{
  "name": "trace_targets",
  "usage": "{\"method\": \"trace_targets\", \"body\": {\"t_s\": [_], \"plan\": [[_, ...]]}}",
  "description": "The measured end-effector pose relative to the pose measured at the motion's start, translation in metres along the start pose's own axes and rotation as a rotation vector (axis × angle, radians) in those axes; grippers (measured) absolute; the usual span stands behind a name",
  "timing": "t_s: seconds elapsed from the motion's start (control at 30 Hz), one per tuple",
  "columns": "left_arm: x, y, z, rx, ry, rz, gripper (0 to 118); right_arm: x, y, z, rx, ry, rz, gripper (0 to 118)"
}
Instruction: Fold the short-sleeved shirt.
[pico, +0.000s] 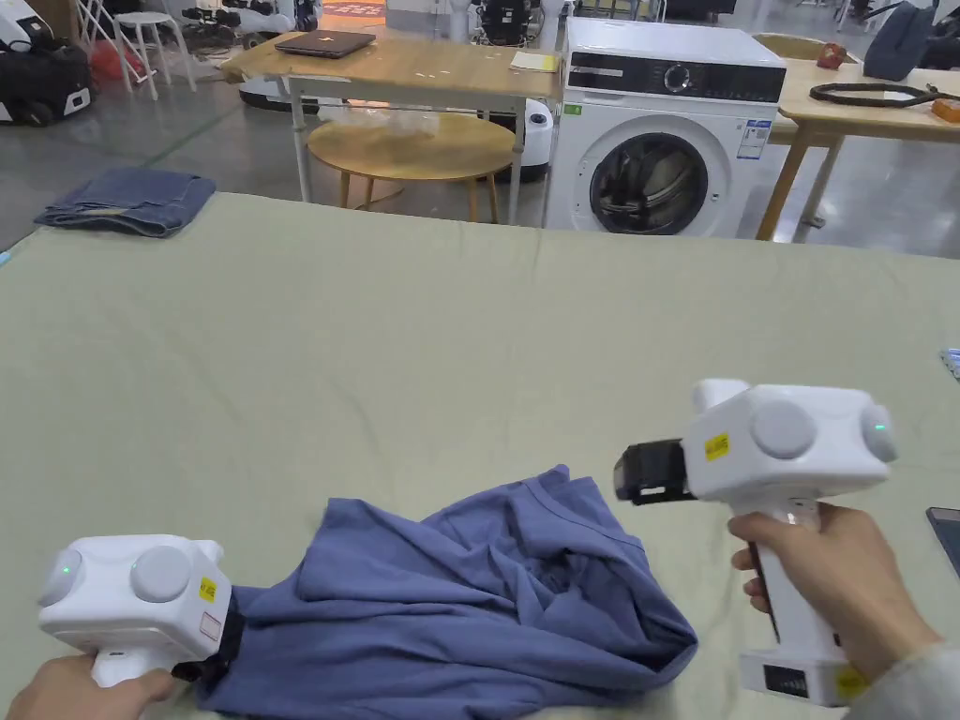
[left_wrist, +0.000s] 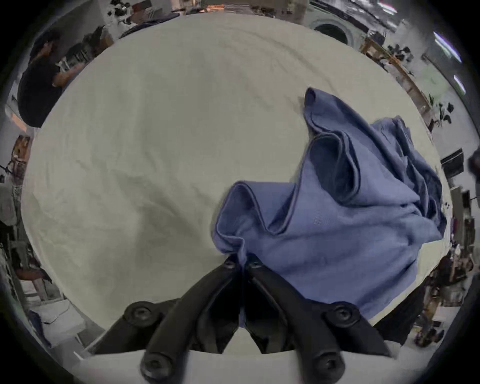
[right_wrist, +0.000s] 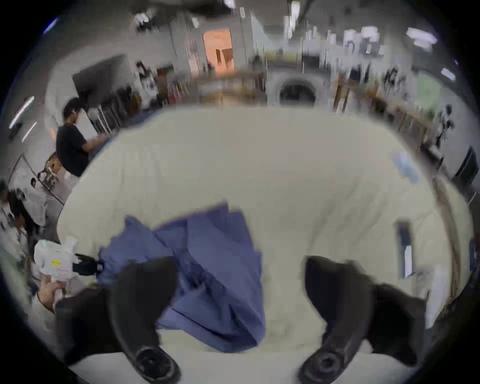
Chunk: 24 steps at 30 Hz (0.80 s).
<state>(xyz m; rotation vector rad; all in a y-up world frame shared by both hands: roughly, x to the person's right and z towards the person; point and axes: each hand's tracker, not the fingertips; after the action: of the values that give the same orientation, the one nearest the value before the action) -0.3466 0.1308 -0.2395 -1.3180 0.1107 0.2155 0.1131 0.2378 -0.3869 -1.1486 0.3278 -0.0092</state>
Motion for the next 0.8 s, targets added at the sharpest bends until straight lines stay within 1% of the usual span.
{"method": "trace_targets", "body": {"t_s": [0.07, 0.1, 0.17, 0.2, 0.23, 0.27, 0.3, 0.33, 0.4, 0.47, 0.5, 0.6, 0.67, 0.7, 0.77, 0.8], "plan": [[0.0, -0.001, 0.0, 0.0, -0.002, 0.013, 0, 0.012, -0.001, -0.051, -0.157, -0.039, -0.068, 103], [0.0, -0.002, 0.0, 0.002, 0.0, 0.01, 0, 0.01, -0.009, -0.066, -0.197, -0.036, -0.081, 95], [-0.003, 0.001, -0.002, 0.006, 0.003, 0.003, 0, 0.01, -0.018, -0.085, -0.244, -0.03, -0.038, 74], [-0.004, 0.0, -0.002, 0.007, 0.001, 0.006, 0, 0.009, -0.022, -0.09, -0.25, -0.038, -0.013, 74], [-0.006, 0.0, -0.003, 0.008, -0.003, 0.012, 0, 0.01, -0.024, -0.093, -0.234, -0.033, -0.025, 68], [-0.006, 0.0, -0.003, 0.007, -0.008, 0.017, 0, 0.013, -0.025, -0.094, -0.239, -0.002, -0.058, 35], [-0.007, 0.0, -0.002, 0.004, -0.018, 0.026, 0, 0.016, -0.026, -0.089, -0.216, 0.027, -0.112, 5], [-0.009, 0.0, 0.0, 0.005, -0.026, 0.034, 0, 0.017, -0.025, -0.083, -0.189, 0.006, -0.097, 5], [-0.012, 0.001, 0.008, 0.009, -0.047, 0.037, 0, 0.01, -0.028, -0.054, -0.146, -0.002, -0.037, 5], [-0.018, 0.003, 0.016, 0.022, -0.081, 0.074, 0, 0.012, -0.026, -0.036, -0.112, -0.004, -0.039, 5], [-0.021, 0.005, 0.021, 0.031, -0.081, 0.081, 0, 0.014, -0.018, -0.039, -0.091, -0.003, -0.037, 5], [-0.015, 0.011, 0.059, 0.088, -0.082, 0.078, 0, 0.012, -0.008, 0.0, -0.012, 0.021, -0.01, 5], [-0.02, 0.026, 0.083, 0.13, -0.111, 0.072, 0, 0.009, 0.004, 0.027, 0.037, 0.015, 0.011, 5], [-0.02, 0.034, 0.099, 0.165, -0.12, 0.07, 0, 0.008, 0.011, 0.044, 0.068, 0.03, 0.009, 5], [-0.016, 0.049, 0.131, 0.228, -0.083, 0.03, 0, 0.006, 0.022, 0.075, 0.123, 0.088, -0.024, 5], [-0.011, 0.056, 0.153, 0.274, -0.067, 0.02, 0, 0.003, 0.029, 0.091, 0.152, 0.097, -0.027, 5]]}}
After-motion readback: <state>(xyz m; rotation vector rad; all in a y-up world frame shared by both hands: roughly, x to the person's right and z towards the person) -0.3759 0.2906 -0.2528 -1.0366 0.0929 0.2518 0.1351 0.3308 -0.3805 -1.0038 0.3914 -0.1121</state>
